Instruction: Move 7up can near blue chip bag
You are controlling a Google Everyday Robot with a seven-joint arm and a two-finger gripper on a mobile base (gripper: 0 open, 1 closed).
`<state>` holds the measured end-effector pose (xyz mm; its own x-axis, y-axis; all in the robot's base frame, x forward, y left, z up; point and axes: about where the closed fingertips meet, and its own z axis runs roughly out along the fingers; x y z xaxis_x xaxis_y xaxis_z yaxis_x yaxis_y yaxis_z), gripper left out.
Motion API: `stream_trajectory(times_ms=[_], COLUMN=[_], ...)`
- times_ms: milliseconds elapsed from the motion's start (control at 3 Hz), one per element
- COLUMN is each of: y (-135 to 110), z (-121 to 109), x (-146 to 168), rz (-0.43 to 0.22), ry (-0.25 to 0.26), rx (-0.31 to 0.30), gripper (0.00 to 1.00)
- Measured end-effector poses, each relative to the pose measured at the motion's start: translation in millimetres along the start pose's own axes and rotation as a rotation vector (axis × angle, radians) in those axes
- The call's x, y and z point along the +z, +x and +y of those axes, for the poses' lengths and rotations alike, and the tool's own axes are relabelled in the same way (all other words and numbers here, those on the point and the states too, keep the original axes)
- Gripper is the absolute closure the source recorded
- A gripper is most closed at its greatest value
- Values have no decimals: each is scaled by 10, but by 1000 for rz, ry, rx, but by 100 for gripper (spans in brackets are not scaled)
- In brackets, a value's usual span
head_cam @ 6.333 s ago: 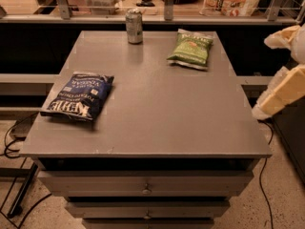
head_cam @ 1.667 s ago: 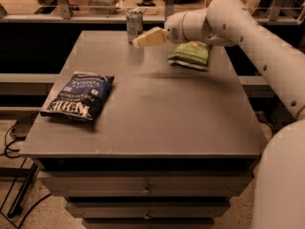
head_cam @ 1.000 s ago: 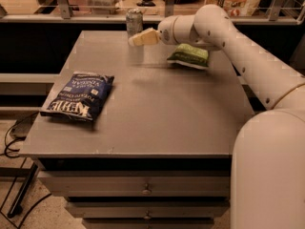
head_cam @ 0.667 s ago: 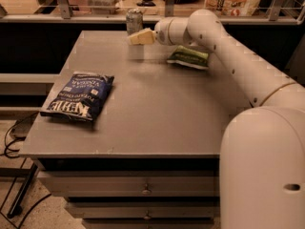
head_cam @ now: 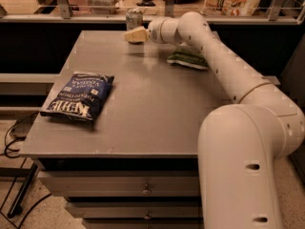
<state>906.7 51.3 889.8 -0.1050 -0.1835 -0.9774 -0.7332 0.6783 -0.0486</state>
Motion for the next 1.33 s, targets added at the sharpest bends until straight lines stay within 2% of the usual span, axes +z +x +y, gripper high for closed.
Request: stream_trajectory(times_ms=[333,667,1333], y=[-54,-113,-257], z=[27,116,160], x=[180,322,318], rz=[-12,-20,-27], ry=[-21,-58,-71], rx=[-4,-14,-40], gripper=[0,18,64])
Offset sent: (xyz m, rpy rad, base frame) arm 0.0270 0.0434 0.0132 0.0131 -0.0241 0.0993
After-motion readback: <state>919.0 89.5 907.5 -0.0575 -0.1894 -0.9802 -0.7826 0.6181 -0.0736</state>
